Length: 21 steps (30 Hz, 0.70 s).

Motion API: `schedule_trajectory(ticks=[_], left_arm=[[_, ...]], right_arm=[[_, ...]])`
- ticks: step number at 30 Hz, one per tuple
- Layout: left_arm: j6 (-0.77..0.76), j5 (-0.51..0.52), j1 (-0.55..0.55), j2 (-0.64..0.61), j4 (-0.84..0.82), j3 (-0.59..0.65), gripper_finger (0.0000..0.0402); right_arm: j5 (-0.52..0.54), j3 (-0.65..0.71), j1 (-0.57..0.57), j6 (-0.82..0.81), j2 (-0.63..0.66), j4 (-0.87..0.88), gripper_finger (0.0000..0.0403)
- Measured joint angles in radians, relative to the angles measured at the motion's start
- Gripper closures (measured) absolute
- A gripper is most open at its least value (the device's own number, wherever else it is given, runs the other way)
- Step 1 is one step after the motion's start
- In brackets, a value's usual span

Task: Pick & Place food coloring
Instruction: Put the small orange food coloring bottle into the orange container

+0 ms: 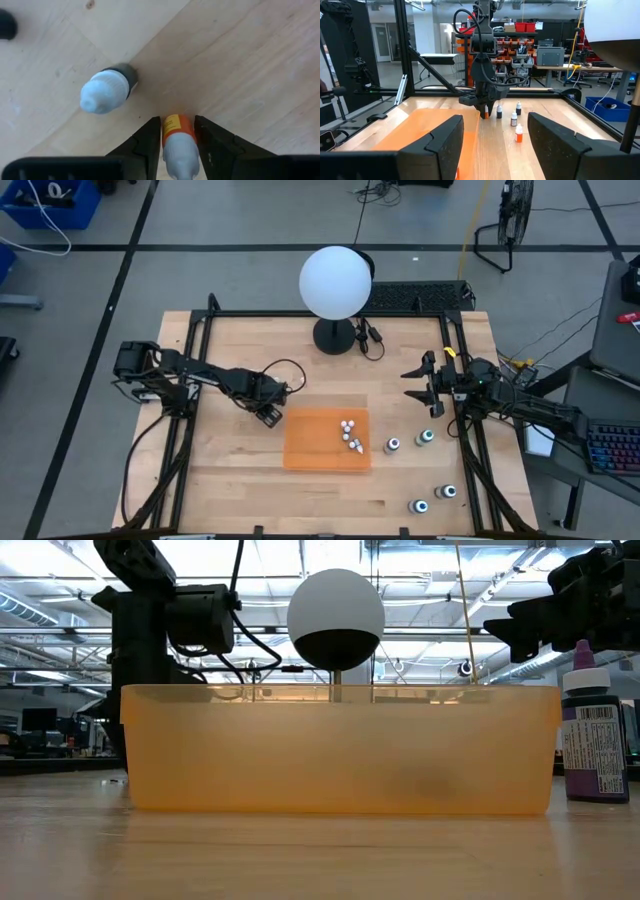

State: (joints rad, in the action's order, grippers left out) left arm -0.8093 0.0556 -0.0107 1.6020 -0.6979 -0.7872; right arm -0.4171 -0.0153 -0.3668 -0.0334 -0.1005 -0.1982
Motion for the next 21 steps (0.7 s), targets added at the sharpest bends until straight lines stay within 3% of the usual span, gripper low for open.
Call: schedule_trajectory(ticks=[11, 17, 21], left_arm=[[0.021, -0.001, 0.003, 0.000, 0.019, 0.000, 0.0283], [0.018, 0.003, 0.019, 0.000, 0.020, -0.001, 0.0333], [0.020, 0.007, 0.034, 0.002, 0.004, -0.016, 0.0333]], right_arm=[[0.000, 0.000, 0.000, 0.000, 0.000, 0.000, 0.0193], [0.000, 0.000, 0.000, 0.000, 0.000, 0.000, 0.0192], [0.000, 0.000, 0.000, 0.000, 0.000, 0.000, 0.0194]])
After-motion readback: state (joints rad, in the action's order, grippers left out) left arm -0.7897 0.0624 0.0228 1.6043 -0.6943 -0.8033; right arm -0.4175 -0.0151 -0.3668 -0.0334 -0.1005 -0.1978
